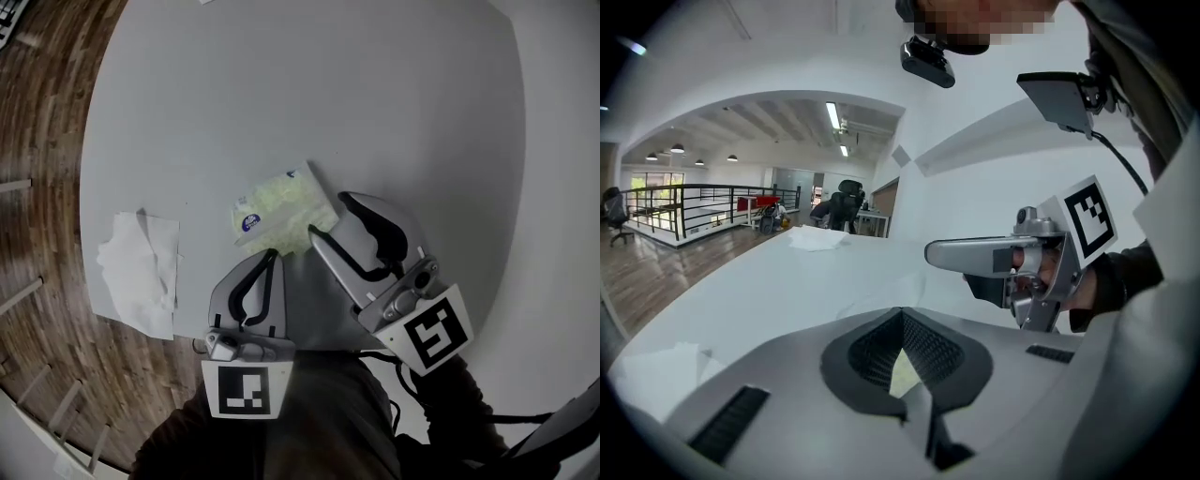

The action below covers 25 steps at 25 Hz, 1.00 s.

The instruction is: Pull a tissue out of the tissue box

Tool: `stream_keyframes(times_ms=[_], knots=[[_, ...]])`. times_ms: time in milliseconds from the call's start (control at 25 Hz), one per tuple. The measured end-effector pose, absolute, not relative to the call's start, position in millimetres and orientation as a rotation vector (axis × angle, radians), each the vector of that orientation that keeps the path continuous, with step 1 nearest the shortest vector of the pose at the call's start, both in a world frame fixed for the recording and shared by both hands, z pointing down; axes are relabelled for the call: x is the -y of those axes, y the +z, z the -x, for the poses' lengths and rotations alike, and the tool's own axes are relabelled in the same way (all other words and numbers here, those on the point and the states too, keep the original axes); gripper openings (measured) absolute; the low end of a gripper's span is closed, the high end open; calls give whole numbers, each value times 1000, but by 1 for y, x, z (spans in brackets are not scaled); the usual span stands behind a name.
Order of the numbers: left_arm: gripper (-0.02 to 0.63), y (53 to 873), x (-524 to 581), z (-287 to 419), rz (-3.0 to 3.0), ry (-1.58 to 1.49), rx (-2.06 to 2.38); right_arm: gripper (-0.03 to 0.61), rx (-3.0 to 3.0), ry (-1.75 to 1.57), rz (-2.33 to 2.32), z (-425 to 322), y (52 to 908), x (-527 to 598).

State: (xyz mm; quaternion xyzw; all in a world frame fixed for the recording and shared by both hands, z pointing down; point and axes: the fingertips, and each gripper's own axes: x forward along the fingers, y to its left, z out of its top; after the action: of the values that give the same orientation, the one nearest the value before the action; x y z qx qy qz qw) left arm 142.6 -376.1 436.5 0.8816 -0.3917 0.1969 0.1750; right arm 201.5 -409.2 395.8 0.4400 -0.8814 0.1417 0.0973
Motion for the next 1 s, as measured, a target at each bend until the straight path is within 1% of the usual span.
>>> stream_keyframes(times_ms=[280, 400, 640, 840, 1000], knots=[[-2, 451, 387, -146, -2514, 583, 1042, 148, 2567, 380, -1198, -189, 421, 418], [-2, 454, 391, -148, -2517, 574, 1033, 4, 2535, 377, -1172, -188, 427, 416], [-2, 468, 390, -149, -2480, 606, 1020, 2, 2596, 419, -1185, -187, 407, 410], [-2, 468, 389, -149, -2432, 569, 1058, 2, 2691, 421, -1178, -183, 354, 405], [-2, 443, 391, -150, -2460, 497, 1100, 2, 2737, 364, -1172, -178, 307, 402]])
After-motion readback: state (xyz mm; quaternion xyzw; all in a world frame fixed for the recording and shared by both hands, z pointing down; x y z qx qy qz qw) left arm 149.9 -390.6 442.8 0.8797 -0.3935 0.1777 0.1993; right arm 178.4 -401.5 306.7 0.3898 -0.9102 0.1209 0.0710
